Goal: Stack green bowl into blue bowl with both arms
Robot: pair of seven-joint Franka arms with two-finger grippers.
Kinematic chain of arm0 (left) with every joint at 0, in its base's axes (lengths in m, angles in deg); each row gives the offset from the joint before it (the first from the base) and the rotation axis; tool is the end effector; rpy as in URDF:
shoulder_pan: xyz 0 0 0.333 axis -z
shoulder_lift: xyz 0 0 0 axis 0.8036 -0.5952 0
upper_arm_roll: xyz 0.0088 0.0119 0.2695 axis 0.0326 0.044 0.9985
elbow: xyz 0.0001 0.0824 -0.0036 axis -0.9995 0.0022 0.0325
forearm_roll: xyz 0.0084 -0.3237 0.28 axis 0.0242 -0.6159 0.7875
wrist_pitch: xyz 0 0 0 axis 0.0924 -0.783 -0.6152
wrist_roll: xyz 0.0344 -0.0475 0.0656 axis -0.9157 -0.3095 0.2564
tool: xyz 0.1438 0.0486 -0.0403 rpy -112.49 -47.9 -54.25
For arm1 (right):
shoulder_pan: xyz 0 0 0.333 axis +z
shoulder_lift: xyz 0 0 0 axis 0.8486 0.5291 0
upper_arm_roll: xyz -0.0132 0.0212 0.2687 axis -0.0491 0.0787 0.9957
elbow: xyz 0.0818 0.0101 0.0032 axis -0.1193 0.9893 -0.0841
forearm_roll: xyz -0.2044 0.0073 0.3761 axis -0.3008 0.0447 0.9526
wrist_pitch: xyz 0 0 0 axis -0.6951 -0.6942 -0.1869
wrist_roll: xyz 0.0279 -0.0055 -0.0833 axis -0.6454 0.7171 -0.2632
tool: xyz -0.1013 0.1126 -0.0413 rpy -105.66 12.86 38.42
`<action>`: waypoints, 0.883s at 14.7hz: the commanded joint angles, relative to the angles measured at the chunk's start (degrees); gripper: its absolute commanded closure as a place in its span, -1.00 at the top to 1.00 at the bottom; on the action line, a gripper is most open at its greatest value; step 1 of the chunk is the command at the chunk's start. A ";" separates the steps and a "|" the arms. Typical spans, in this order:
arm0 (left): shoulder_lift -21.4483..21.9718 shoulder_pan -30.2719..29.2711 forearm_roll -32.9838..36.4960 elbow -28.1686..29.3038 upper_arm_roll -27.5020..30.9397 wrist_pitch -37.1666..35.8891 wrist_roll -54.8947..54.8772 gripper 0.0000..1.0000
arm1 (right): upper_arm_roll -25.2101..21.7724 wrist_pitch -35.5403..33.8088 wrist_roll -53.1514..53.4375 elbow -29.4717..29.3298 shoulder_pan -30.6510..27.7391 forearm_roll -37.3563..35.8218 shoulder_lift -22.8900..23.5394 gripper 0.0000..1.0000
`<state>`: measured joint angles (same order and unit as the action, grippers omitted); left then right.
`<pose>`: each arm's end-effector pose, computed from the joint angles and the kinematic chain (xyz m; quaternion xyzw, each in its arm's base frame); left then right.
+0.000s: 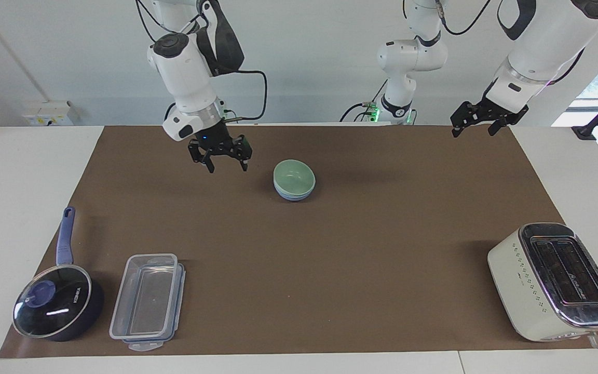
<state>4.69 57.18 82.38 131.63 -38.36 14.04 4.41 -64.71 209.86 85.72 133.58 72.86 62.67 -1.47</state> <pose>0.5590 -0.0584 0.5241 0.9979 -0.0141 -0.0637 0.0035 0.5594 0.1650 0.3901 -0.9914 0.0782 -0.0564 0.0888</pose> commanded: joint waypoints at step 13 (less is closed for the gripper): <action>4.51 -0.45 -0.42 5.32 -0.45 2.07 0.22 1.00 | 0.56 -14.47 -9.07 -10.30 -14.53 -7.20 0.90 1.00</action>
<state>7.52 57.07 82.38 134.90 -38.42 15.39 4.41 -64.90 198.19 77.54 126.97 59.34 56.12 -1.73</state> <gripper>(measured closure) 0.000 0.000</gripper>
